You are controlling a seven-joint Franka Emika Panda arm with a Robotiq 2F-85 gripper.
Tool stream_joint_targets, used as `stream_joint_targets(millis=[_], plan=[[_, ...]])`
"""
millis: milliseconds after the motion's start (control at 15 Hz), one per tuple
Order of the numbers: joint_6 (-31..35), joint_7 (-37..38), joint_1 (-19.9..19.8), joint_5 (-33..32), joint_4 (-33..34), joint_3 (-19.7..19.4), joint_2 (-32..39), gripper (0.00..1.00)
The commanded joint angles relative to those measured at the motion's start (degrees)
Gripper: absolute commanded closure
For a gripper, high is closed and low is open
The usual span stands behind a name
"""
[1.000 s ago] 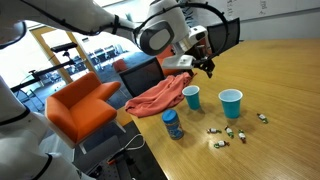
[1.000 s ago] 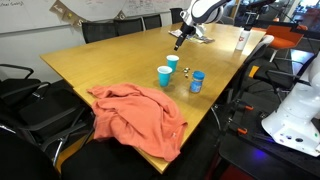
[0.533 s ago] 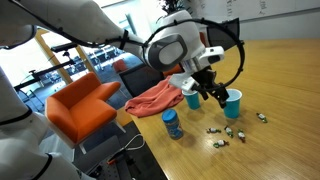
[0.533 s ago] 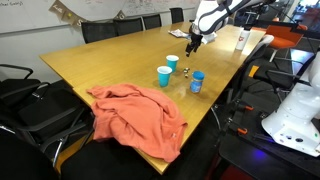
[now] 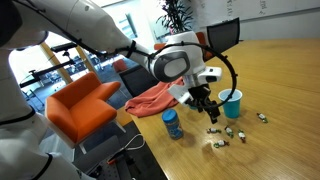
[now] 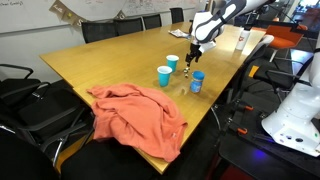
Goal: Pour the sweets out of the left cup onto the table then put two sweets back in the cup
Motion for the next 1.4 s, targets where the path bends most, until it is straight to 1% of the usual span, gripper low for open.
stream_joint_targets(millis=[0,333,667,867,1067,1133,1200,1267,1333], plan=[[0.1,1.2,0.3,-0.2,0.4,-0.3,1.2,0.0],[3.9,3.1,-0.2,2.1,0.3,-0.1,4.8,0.0],[10.4,4.0,-0.3,5.3,0.2,0.3,8.4,0.0],[12.6,4.5,0.2,5.9,0.7,0.0,10.3,0.0],[13.4,5.7,0.6,6.2,1.5,-0.2,12.0,0.0],[13.8,6.2,0.8,6.1,1.7,-0.3,12.4,0.25],[14.0,6.8,1.1,5.8,1.8,-0.5,12.8,0.26],[14.0,7.0,1.2,5.8,2.0,-0.5,13.1,0.32],[14.1,7.4,1.4,5.8,2.2,-0.6,13.3,0.41]])
